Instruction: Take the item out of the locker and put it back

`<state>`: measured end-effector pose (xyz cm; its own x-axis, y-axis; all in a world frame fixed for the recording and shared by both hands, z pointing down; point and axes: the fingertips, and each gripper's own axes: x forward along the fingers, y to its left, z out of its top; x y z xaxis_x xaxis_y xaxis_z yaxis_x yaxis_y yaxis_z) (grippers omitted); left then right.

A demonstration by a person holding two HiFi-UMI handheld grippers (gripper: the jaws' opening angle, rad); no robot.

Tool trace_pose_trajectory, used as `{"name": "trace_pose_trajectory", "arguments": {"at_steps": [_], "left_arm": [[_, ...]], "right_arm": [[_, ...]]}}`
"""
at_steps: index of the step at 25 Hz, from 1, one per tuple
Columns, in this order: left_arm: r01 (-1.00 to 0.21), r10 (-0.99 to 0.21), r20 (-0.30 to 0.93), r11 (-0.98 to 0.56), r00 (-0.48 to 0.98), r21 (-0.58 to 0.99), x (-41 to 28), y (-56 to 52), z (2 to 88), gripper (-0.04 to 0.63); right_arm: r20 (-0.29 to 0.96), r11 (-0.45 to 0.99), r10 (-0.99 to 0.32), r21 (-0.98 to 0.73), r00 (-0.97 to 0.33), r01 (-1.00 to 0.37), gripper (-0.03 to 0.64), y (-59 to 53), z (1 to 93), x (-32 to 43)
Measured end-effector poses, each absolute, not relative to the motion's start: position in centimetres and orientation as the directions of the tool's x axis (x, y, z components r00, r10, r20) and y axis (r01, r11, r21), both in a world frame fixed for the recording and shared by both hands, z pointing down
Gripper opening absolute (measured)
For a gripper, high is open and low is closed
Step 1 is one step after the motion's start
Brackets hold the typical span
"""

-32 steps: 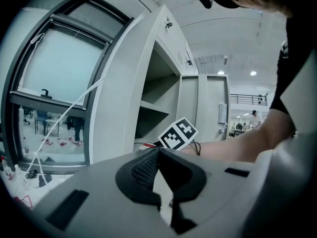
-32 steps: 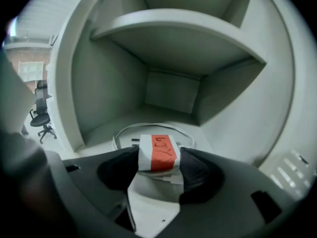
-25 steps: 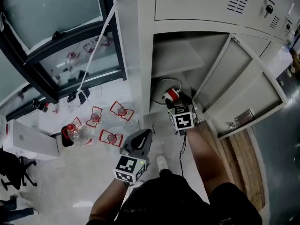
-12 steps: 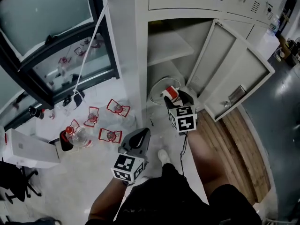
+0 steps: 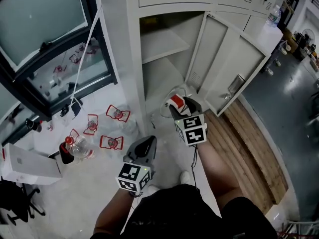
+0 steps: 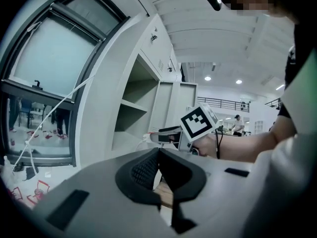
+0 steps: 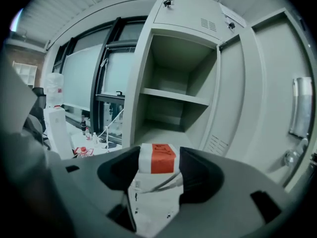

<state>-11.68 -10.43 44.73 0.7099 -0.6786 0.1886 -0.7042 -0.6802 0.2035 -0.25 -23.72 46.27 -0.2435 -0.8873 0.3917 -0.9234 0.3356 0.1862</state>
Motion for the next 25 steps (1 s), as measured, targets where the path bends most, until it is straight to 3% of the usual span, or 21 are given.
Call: {"name": "trace_pose_trajectory", "arguments": {"at_steps": [9,25], "left_arm": [[-0.72,-0.69,0.207,-0.664,0.694,0.2,-6.9,-8.7,45.0,0.005],[-0.846,-0.803,0.269,-0.488,0.532,0.215,0.3,-4.2,47.9,0.005]], "right_arm": [[0.395,0.399,-0.866,0.171,-0.308,-0.901,0.25,-20.0,46.3,2.6],[0.381,0.547,-0.791,0.092,-0.478,-0.832,0.249,-12.4,46.8,9.1]]}}
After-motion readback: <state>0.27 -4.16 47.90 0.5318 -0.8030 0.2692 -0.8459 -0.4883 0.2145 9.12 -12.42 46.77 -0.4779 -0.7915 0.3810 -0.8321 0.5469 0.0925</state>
